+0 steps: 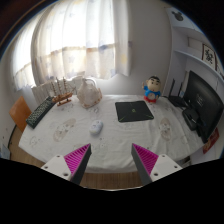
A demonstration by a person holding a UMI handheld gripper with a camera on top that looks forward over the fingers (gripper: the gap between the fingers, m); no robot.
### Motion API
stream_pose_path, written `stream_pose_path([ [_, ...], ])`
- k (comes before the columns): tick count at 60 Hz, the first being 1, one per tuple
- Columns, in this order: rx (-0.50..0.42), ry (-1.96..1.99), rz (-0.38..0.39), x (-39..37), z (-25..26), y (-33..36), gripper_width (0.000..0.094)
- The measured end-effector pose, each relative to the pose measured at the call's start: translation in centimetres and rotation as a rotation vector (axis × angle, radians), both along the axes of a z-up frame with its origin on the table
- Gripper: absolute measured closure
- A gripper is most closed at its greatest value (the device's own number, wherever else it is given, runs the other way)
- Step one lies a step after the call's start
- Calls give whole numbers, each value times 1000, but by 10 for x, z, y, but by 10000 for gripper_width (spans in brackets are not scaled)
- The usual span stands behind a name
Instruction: Arrange mouse
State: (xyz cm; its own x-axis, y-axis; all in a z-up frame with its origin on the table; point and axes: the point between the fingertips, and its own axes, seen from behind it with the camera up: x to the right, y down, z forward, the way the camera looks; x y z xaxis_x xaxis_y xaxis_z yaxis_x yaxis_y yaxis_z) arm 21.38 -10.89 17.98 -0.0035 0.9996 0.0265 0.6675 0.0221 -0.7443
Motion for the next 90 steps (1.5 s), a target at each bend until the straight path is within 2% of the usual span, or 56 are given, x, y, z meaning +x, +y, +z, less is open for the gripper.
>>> stream_pose_path([
  [11, -34, 11, 49, -19, -26, -55, 90],
  [21, -62, 74, 43, -57, -59, -82, 89],
  [50, -33, 84, 5, -171, -166, -90, 89],
  [67, -30, 66, -4, -211, -198, -93, 87],
  [81, -47, 72, -11, -236, -196, -97, 80],
  [90, -44, 70, -9, -241, -194, -99, 183],
])
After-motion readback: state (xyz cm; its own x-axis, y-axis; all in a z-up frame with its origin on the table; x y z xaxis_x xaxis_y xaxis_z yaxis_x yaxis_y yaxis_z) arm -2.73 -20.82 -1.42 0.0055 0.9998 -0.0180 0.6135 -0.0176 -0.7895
